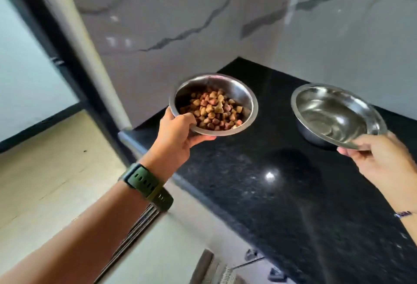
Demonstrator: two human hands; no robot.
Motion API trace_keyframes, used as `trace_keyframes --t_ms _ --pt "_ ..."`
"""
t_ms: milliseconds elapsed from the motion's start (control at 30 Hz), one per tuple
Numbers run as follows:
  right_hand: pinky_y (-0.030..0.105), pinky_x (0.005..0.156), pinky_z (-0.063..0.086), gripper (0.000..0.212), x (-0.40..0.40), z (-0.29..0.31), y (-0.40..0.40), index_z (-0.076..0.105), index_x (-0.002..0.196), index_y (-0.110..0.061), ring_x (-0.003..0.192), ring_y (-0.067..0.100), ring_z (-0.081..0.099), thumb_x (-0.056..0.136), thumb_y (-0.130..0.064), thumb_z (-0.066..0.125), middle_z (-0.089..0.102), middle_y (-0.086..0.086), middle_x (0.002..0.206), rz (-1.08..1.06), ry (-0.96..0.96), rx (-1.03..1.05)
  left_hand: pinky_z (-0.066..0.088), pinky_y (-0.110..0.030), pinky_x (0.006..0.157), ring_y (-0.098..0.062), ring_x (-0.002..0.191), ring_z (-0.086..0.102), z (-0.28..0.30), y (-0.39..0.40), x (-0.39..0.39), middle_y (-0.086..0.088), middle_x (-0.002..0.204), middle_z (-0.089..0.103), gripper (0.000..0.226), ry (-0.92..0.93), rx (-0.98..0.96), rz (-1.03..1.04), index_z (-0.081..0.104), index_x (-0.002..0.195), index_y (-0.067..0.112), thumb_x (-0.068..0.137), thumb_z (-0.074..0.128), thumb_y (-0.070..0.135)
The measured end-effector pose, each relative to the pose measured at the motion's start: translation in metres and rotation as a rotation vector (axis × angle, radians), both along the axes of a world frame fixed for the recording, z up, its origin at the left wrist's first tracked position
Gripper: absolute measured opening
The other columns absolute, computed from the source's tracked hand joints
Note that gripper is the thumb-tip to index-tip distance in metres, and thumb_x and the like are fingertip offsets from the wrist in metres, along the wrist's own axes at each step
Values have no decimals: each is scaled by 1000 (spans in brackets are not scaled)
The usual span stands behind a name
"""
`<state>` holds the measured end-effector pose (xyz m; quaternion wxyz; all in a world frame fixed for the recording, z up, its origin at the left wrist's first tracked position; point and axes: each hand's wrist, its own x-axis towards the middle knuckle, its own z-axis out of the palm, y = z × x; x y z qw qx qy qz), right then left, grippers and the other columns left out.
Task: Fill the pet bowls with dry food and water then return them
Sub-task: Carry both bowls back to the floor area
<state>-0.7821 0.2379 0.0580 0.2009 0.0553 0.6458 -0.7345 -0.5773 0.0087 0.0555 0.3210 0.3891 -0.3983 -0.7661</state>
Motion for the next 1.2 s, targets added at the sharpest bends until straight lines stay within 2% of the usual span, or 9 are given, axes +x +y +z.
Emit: trace_keyframes --t_ms 67,167,267,467,733,867,933,1067,1200 --pt "11 44 48 45 25 8 -33 49 120 -12 63 23 66 82 12 44 58 14 90 96 -17 16 55 -30 40 -28 79 62 5 -10 41 -6 96 58 48 5 -16 90 49 113 20 84 33 -15" --pt "11 45 49 33 67 4 -82 53 101 -17 42 14 65 83 9 43 57 7 87 272 -5 43 57 -32 45 -33 87 63 9 -20 114 -9 107 58 53 -6 -40 218 50 115 21 81 35 -17" --pt "12 44 49 33 113 5 -122 55 85 -22 39 14 64 84 9 43 57 4 87 428 -27 57 58 -30 49 -31 89 64 11 -18 183 -5 109 58 52 -10 -62 288 52 111 23 80 37 -17" --pt "12 39 46 35 200 4 -183 59 98 -17 37 9 60 82 10 42 59 3 82 764 -62 60 55 -28 45 -25 76 65 -5 -10 301 -4 100 60 50 -68 -29 502 55 99 26 80 38 -16" --pt "19 35 45 40 290 -15 -253 57 92 -15 37 9 56 79 15 35 61 4 70 1076 -98 75 55 -27 44 -20 67 68 -35 -11 386 -11 99 61 53 -91 110 830 51 124 12 80 37 -14" --pt "20 34 46 38 323 -24 -292 54 87 -16 36 7 56 80 16 36 55 5 74 1106 -130 91 54 -26 44 -18 66 64 -41 -29 410 -5 85 56 53 -121 120 941 50 124 12 79 37 -15" --pt "21 34 47 39 334 -27 -309 55 93 -15 36 7 56 80 16 36 56 4 77 1127 -126 72 55 -27 44 -13 59 63 -40 -38 418 -1 78 54 51 -134 116 985 50 120 14 80 37 -14" --pt "23 34 48 48 360 -31 -375 54 111 -15 41 9 59 78 16 37 58 5 84 1178 -110 75 55 -27 45 -24 79 64 -35 -78 442 -6 96 61 52 -135 112 1087 50 122 12 79 38 -14" --pt "25 34 50 38 384 -31 -430 52 94 -14 34 5 53 79 18 37 48 3 74 1197 -99 47 54 -25 42 -24 79 63 -28 -126 455 -7 98 61 43 -174 72 1133 53 103 20 81 37 -13"
